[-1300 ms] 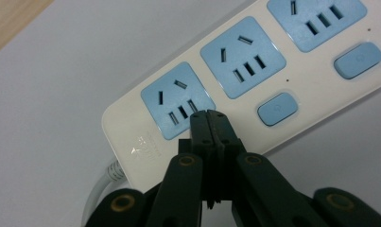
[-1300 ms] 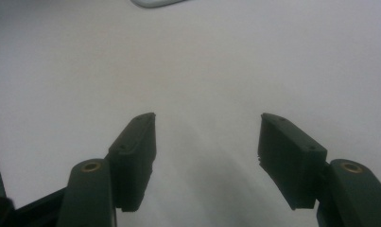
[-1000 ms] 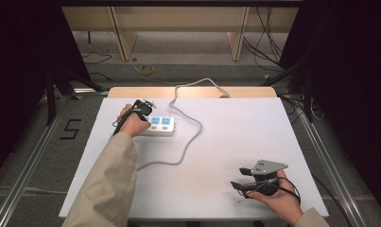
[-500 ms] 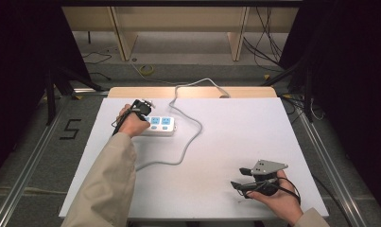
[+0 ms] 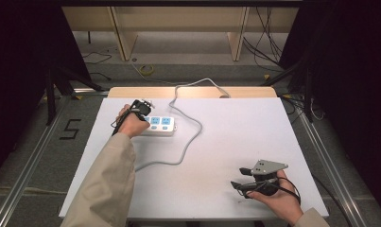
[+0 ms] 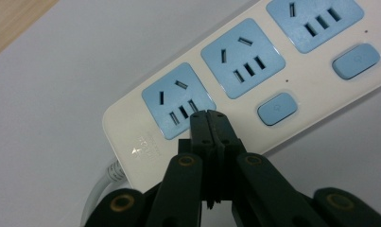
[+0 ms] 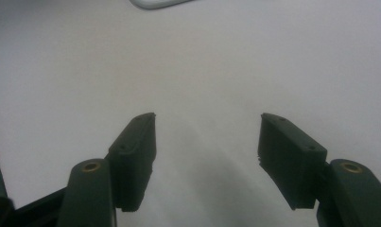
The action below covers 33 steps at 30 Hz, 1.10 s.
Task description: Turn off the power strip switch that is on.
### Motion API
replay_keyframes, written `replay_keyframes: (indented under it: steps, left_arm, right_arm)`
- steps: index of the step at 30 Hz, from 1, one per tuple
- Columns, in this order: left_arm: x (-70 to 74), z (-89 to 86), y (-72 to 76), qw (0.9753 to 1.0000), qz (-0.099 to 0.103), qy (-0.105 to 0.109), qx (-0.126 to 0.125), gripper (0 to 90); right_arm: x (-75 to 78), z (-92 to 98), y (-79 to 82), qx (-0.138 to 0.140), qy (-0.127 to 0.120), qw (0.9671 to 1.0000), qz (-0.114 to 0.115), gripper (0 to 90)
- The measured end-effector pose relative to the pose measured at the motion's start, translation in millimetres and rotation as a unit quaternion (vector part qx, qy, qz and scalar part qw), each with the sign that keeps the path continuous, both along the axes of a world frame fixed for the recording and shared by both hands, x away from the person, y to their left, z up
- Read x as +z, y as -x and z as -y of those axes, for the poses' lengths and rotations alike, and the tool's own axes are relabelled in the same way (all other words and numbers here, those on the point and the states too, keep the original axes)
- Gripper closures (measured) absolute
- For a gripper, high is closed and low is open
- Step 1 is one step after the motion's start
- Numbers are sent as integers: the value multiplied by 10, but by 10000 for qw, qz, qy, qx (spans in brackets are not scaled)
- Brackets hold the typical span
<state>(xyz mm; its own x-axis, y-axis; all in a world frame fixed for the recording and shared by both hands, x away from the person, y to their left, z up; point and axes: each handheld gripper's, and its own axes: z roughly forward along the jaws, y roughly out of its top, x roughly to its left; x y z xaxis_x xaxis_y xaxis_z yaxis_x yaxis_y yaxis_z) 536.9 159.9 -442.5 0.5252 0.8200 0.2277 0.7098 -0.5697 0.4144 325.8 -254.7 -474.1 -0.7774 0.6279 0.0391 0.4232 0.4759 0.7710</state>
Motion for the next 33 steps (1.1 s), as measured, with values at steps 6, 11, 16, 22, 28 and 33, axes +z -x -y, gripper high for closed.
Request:
replay_keyframes:
  steps: [6, 11, 16, 22, 28, 33]
  left_arm:
    - [23, -20, 19, 9998, 95, 191, 62, 899]
    - [18, -37, 34, 9996, 139, 216, 93, 899]
    - [42, -35, 46, 9994, 203, 267, 128, 897]
    - [81, -47, 66, 9987, 288, 361, 200, 876]
    - [117, -73, 108, 9981, 347, 459, 199, 845]
    - [136, -103, 152, 9978, 378, 505, 185, 831]
  right_arm:
    - [1, -1, 0, 0, -2, 10000, -3, 385]
    - [1, -4, -4, 14, -8, 10000, 10, 385]
    - [4, -3, -5, 7, -15, 10000, 7, 385]
    - [3, 0, -5, -4, -23, 10000, -4, 385]
    - [3, -1, -8, 1, -19, 10000, 5, 385]
    - [3, -1, -7, -1, -16, 10000, 6, 385]
